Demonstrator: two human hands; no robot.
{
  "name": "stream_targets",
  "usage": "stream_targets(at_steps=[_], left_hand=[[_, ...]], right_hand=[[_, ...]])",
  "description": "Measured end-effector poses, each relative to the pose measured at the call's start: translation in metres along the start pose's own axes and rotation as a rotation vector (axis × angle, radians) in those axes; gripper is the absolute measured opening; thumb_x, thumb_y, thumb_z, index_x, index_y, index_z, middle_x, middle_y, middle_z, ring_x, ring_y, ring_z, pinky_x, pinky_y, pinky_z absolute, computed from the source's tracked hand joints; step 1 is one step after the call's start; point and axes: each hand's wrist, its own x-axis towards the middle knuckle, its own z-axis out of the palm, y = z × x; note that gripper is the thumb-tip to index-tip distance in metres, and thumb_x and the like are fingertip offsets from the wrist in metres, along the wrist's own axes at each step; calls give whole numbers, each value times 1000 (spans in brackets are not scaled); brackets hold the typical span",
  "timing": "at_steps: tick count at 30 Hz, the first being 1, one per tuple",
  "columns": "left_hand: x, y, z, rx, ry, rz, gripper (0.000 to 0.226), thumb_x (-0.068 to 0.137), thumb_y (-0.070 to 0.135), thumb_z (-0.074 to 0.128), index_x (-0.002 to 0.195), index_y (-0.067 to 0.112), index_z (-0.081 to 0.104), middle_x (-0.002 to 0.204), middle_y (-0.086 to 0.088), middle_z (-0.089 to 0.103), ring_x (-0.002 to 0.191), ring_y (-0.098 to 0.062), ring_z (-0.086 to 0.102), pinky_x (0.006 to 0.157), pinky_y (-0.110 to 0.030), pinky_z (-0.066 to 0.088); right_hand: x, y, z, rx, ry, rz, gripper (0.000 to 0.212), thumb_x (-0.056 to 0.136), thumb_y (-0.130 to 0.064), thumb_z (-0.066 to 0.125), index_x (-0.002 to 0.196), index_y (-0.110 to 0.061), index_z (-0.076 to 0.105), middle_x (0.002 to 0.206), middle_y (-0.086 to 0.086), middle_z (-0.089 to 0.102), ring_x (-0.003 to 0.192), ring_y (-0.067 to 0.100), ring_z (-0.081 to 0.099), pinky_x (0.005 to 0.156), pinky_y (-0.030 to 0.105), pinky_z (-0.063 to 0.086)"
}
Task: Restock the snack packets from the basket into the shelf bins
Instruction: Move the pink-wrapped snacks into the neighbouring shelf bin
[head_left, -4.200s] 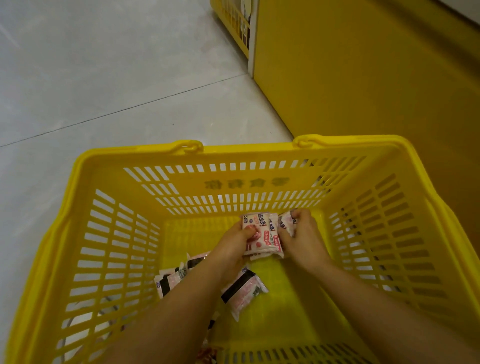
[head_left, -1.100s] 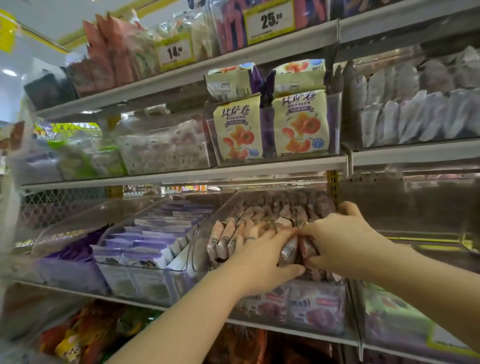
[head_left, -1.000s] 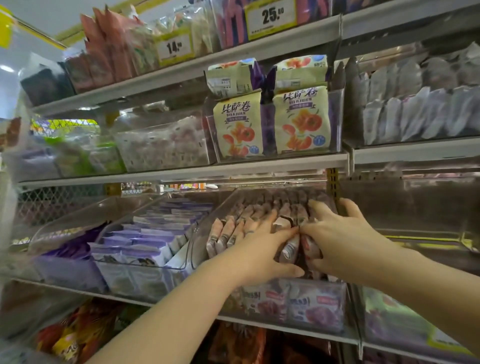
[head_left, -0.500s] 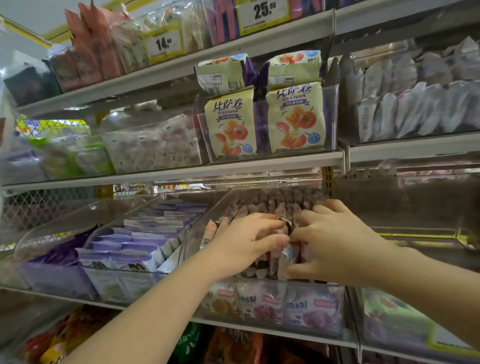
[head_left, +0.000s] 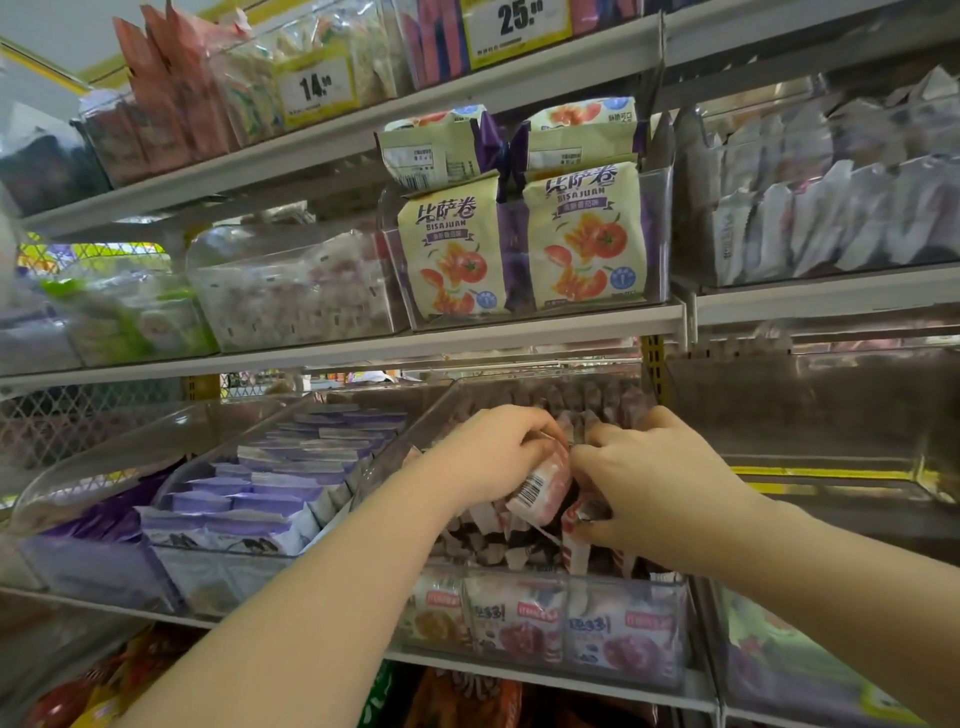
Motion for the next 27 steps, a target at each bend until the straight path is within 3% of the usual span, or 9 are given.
stream_targets(at_steps=[2, 4, 10, 14, 17, 19, 22, 24, 27], left_hand=[[0, 1, -6, 23, -59, 8, 22, 99, 27, 48, 112, 30, 65, 106, 7, 63, 90, -9, 55, 78, -25, 44], [-1, 1, -14, 57, -74, 20, 20, 99, 30, 48, 111, 32, 64, 111, 9, 64, 100, -11, 57, 90, -34, 47], [-4, 6, 0, 277, -130, -5, 22, 98, 30, 46, 113, 34, 62, 120, 4, 63, 116, -22, 53, 103, -46, 36], [6, 11, 24, 356, 102, -35, 16, 94, 35, 53, 107, 36, 60, 111, 1, 61, 114, -26, 49, 102, -43, 31], [6, 8, 29, 218, 276, -40, 12, 87, 41, 62, 93, 35, 53, 98, 9, 48, 100, -17, 52, 89, -36, 37], [-2, 2, 29, 55, 342, -8, 11, 88, 39, 62, 92, 33, 54, 95, 12, 51, 90, -10, 54, 79, -31, 43], [-29, -11, 29, -120, 254, 131, 23, 93, 49, 48, 106, 35, 61, 100, 24, 58, 93, 10, 51, 76, -16, 40], [-46, -21, 31, -51, 88, 180, 44, 89, 64, 41, 127, 43, 51, 122, 33, 49, 112, 23, 37, 95, -9, 30], [-46, -27, 34, 180, 41, 222, 56, 88, 50, 58, 140, 44, 38, 143, 24, 39, 132, 7, 27, 108, -18, 18]], right_hand=[[2, -1, 1, -16, 4, -4, 47, 83, -60, 51, 114, -24, 53, 109, -3, 58, 91, 21, 57, 87, 37, 34], [2, 0, 2, -14, 2, 7, 56, 82, -62, 52, 122, -23, 50, 114, -2, 58, 96, 21, 58, 89, 36, 34], [-2, 2, 3, 46, -1, 32, 48, 80, -65, 51, 112, -29, 55, 112, -6, 56, 95, 19, 60, 89, 37, 34], [0, 2, 4, 66, 23, 34, 38, 80, -62, 53, 101, -30, 56, 104, -7, 56, 90, 18, 59, 87, 37, 35], [1, 1, 5, 75, 49, 27, 37, 80, -61, 53, 101, -30, 56, 102, -6, 57, 87, 18, 58, 85, 36, 39], [1, 2, 3, 85, 44, 1, 41, 80, -62, 53, 104, -29, 56, 102, -7, 56, 88, 18, 59, 82, 34, 40], [-1, 16, -9, 184, -94, -64, 45, 75, -65, 57, 105, -33, 59, 97, -13, 54, 85, 13, 55, 73, 26, 44], [-4, 30, -18, 213, -181, -75, 50, 71, -65, 61, 113, -38, 57, 98, -17, 50, 86, 8, 50, 71, 22, 38], [-5, 33, -23, 188, -253, -85, 50, 73, -56, 68, 118, -39, 56, 105, -16, 52, 89, 8, 48, 77, 22, 33]])
